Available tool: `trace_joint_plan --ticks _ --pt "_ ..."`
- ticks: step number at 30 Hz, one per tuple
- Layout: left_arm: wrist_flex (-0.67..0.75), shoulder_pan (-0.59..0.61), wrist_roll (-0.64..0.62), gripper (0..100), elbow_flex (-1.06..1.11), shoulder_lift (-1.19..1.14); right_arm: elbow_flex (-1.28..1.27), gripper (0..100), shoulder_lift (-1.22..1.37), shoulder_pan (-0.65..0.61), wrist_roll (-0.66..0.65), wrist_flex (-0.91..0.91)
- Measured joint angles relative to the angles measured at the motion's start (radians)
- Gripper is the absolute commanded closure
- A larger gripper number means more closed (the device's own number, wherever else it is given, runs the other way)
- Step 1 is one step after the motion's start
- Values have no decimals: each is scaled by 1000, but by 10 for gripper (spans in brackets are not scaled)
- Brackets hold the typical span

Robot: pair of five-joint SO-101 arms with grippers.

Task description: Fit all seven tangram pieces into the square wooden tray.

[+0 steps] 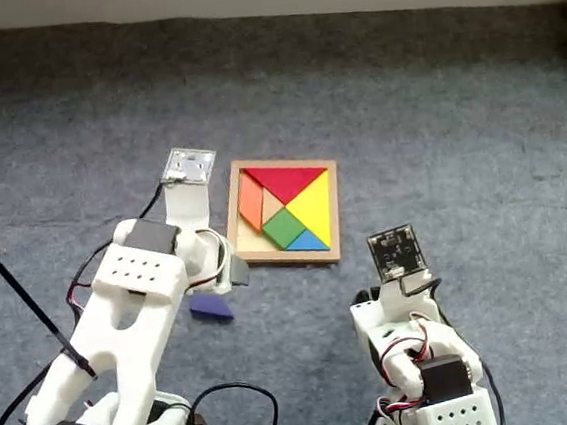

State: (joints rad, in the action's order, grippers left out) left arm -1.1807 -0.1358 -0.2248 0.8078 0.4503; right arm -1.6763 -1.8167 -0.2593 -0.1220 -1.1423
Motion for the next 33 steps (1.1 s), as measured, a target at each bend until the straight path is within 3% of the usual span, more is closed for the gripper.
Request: trace_joint_plan --ticks 15,22,33 --pt "-3 40 44 711 133 0 0 943 0 0 0 0" --pt "110 40 58 711 229 0 0 943 0 0 0 0" --pt "155 40 58 714 230 2 0 943 0 0 0 0"
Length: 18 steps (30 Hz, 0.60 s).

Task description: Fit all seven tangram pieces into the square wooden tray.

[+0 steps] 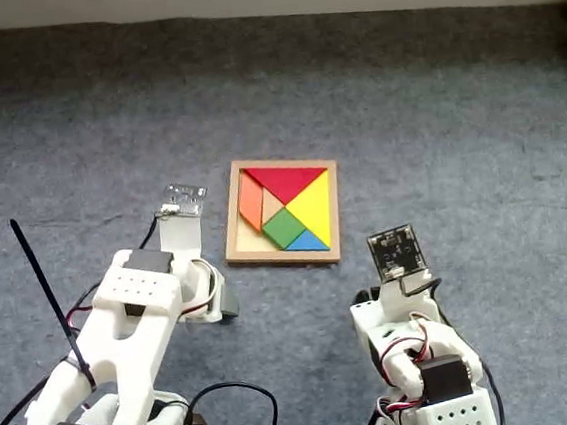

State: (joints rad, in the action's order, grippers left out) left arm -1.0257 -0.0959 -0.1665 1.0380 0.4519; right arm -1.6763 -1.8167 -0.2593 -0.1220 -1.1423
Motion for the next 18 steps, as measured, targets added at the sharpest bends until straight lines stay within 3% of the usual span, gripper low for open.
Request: trace_joint_plan --ticks 8,18 --pt "28 0 -28 715 0 -9 0 943 0 0 0 0" --pt "-43 3 -35 716 -195 -319 0 943 0 0 0 0"
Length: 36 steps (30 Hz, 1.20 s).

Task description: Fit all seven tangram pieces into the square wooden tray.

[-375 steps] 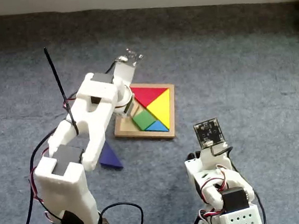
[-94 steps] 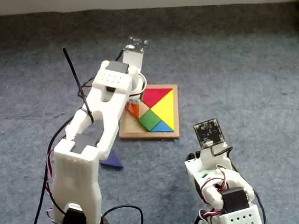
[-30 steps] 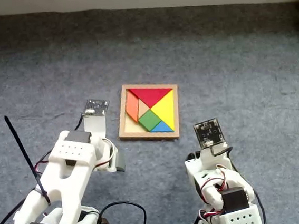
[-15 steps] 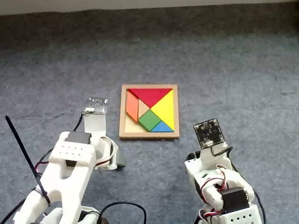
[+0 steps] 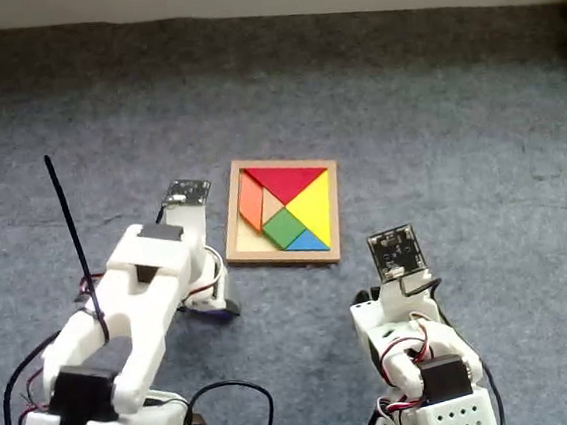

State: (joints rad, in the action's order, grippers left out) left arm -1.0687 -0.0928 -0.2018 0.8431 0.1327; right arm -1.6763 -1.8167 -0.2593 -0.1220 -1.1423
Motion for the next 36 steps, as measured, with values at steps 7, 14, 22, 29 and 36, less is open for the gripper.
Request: trace_joint_plan --ticks 7,14,22,29,36 --pt "-25 -2 0 822 -26 -14 0 943 0 5 0 0" --pt "-28 -3 0 829 -40 -12 0 943 0 3 0 0" --pt "-26 -3 51 829 -48 -3 0 943 0 40 0 0" --pt "-23 -2 64 829 18 218 0 943 0 40 0 0" --pt "-23 -2 64 829 92 505 0 943 0 40 0 0"
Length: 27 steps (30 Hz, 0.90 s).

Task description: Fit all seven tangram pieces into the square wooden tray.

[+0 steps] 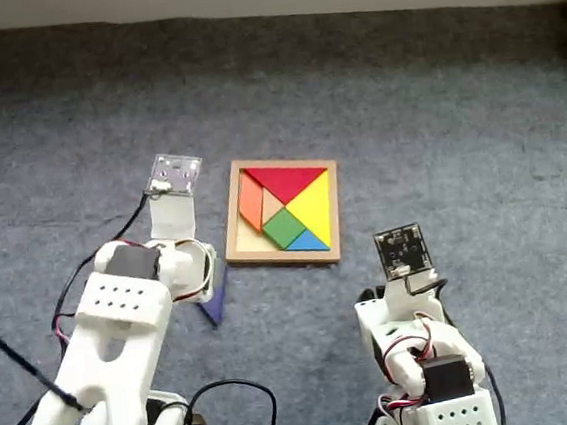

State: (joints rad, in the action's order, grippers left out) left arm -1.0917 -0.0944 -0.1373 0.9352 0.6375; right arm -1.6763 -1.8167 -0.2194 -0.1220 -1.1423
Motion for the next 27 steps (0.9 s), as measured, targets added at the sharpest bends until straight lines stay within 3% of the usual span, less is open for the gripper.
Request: trace_joint_plan --ticks 9,15,27 --pt "72 0 -55 821 2 35 0 943 0 0 0 0" --pt "32 -20 -26 678 2 -41 0 943 0 0 0 0" --pt "-8 60 -11 681 2 -236 0 943 0 0 0 -2"
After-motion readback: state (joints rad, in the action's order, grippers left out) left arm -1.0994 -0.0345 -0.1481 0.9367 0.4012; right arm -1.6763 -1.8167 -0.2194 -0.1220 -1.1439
